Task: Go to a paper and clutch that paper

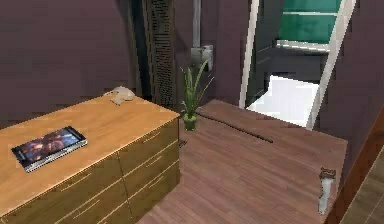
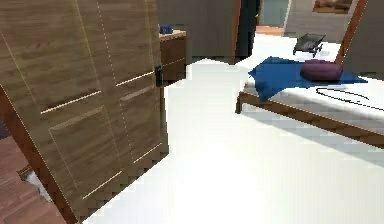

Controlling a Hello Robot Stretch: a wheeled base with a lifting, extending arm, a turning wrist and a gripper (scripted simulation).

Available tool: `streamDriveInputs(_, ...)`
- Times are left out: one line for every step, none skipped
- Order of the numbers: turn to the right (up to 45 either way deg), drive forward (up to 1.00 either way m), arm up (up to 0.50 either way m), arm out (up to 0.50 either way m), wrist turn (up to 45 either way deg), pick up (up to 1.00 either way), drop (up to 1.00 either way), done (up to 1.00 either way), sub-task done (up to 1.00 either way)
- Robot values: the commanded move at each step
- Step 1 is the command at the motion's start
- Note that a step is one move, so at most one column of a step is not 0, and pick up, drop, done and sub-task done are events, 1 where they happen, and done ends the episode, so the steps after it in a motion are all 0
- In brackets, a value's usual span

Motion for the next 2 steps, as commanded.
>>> streamDriveInputs(0.0, 0.75, 0.00, 0.00, 0.0, 0.00, 0.00, 0.00, 0.00)
streamDriveInputs(-45.0, 0.00, 0.00, 0.00, 0.0, 0.00, 0.00, 0.00, 0.00)
